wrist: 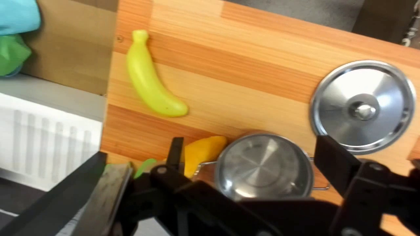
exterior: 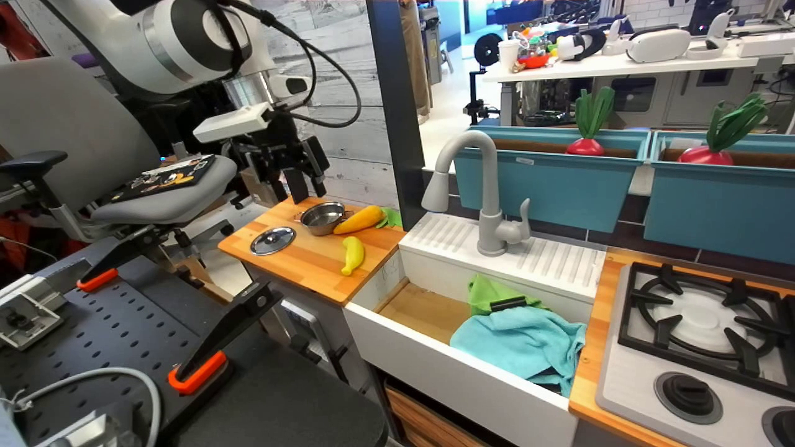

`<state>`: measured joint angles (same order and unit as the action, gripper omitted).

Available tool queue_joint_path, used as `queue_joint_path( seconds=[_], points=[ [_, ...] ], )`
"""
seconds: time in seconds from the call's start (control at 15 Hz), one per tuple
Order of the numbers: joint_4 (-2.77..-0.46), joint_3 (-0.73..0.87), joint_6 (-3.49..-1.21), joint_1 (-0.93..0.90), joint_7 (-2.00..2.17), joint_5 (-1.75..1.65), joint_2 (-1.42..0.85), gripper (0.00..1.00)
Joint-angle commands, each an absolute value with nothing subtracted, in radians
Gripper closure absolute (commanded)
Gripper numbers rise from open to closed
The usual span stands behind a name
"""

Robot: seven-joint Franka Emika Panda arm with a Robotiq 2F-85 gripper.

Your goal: Uncover the pot and then put the carrot toy on it

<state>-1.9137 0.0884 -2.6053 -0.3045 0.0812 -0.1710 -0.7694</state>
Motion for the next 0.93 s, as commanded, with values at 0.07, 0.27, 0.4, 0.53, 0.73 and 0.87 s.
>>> queue_joint_path(
  seconds=[0.07,0.27,0.4,0.53,0.73,0.87],
  points=[
    [-1.93,0.15,-2.54,-0.265,0.032,-0.3,-0.741,0.0],
    [-1.92,0.18,-2.501,-0.251,0.009,-0.391,-0.765,0.0],
    [-1.916,0.186,-2.489,-0.246,0.011,-0.437,-0.781,0.0],
    [-1.918,0.189,-2.521,-0.248,0.04,-0.468,-0.798,0.0],
    [-1.922,0.166,-2.588,-0.23,0.082,-0.443,-0.821,0.0],
    [-1.924,0.129,-2.662,-0.191,0.12,-0.369,-0.836,0.0]
  ],
)
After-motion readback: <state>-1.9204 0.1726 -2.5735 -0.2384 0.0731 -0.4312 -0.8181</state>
